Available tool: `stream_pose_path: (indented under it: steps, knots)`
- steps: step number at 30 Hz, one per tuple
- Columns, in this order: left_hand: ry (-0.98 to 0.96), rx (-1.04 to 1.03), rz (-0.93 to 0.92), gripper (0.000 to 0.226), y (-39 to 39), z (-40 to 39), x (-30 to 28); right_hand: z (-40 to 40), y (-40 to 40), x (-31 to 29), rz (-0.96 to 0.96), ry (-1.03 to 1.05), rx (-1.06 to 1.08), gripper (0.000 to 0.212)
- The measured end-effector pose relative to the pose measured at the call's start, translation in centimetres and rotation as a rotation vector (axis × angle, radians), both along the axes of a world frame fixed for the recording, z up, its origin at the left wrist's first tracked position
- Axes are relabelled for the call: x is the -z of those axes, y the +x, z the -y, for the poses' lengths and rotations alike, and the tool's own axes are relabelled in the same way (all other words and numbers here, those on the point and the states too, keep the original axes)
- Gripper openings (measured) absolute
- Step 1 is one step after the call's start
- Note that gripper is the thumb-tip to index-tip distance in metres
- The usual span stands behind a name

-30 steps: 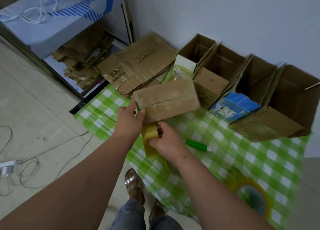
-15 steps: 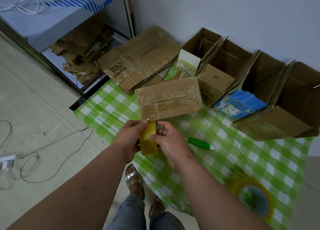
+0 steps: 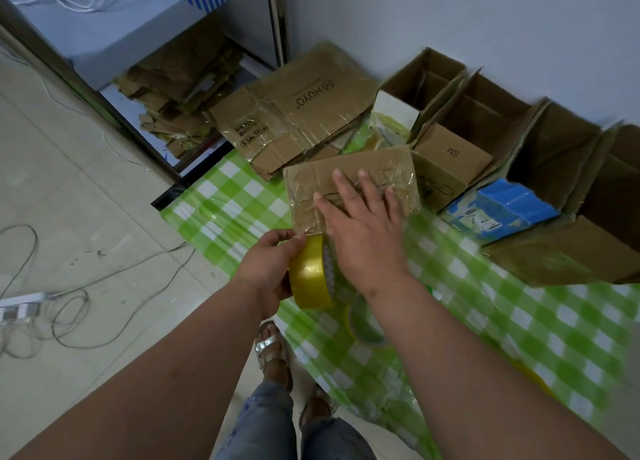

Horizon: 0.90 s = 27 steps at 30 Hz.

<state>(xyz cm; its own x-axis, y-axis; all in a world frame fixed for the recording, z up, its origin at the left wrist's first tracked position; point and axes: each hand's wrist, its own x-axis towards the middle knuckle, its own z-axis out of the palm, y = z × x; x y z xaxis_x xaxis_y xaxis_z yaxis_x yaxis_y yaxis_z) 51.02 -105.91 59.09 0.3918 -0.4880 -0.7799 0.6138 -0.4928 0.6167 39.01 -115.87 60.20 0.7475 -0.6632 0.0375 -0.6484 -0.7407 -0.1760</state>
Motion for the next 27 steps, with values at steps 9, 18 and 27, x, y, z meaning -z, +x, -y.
stream_pose_path:
  steps: [9, 18, 27]
  knots:
    - [-0.014, 0.033, -0.015, 0.016, 0.1, -0.8, -0.1, -0.2, 0.2, 1.6, -0.072, 0.05, 0.054, 0.053]
    - [0.062, 0.074, -0.042, 0.036, -0.5, -0.2, -0.4, 0.9, 0.6, 1.3, -0.121, 0.004, 0.045, 0.056]
    - [-0.189, 0.041, -0.292, 0.041, 0.3, -1.6, -0.1, 2.1, 1.6, 1.0, -0.103, -0.01, 0.035, 0.052]
